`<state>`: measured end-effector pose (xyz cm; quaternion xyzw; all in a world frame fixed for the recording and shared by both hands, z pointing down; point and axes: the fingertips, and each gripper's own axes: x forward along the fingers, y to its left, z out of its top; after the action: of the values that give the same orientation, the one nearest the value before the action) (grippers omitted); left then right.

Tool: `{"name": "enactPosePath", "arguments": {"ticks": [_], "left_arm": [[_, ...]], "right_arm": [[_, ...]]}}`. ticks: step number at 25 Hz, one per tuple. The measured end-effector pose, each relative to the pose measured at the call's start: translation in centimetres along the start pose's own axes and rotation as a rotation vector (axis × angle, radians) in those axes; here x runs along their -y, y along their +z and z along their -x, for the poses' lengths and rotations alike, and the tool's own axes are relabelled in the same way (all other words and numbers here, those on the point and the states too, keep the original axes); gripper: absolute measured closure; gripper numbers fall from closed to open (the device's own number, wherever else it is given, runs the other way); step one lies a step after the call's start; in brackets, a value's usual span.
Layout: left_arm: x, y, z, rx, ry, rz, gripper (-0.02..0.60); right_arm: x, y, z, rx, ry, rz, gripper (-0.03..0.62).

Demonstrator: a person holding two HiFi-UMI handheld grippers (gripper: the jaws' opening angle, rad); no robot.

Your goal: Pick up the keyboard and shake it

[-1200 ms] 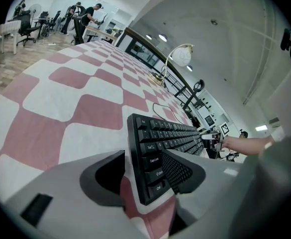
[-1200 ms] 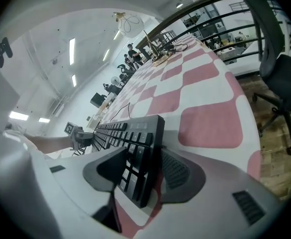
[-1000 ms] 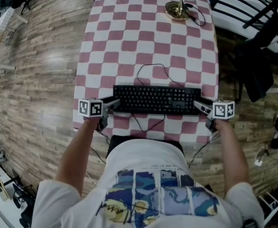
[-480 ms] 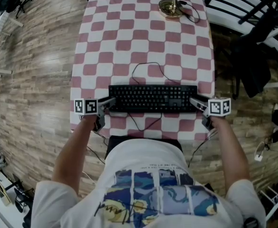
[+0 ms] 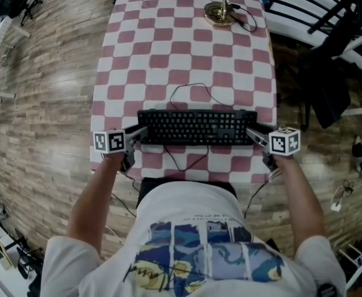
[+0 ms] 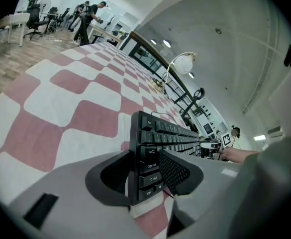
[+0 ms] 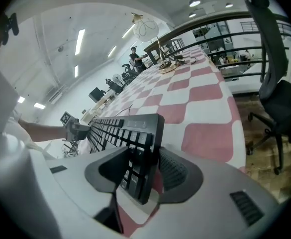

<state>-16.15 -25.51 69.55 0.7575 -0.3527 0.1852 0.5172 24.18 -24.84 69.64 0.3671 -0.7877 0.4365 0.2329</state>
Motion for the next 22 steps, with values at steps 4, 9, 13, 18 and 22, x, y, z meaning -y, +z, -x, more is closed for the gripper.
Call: {"name": "enactPosePath", "arguments": {"ticks": [4, 9, 13, 18, 22], "left_arm": [[1.3, 1.3, 0.6, 0.033, -0.002, -0.029, 0.400], [2.6, 2.8, 1.6, 0.076, 0.003, -0.082, 0.400], [4.1, 4.3, 2.5, 0.124, 0.006, -0.134, 0.400], [5.9, 7.0, 3.9, 0.207, 0.025, -0.189, 0.400], [8.1, 9.2, 5.8, 0.285, 0.020, -0.247, 0.400]], "right_arm": [[-0.3, 1.6, 1.0, 0.048, -0.006, 0.042, 0.411], [-0.7, 2.5, 2.0, 0.068, 0.021, 0.053, 0.414], [-1.1, 4.3, 3.6, 0.118, 0.008, 0.095, 0.416], [-2.4, 7.7, 6.0, 0.192, 0.004, 0.164, 0.416], [-4.2, 10.7, 8.5, 0.272, 0.000, 0.262, 0.418]]}}
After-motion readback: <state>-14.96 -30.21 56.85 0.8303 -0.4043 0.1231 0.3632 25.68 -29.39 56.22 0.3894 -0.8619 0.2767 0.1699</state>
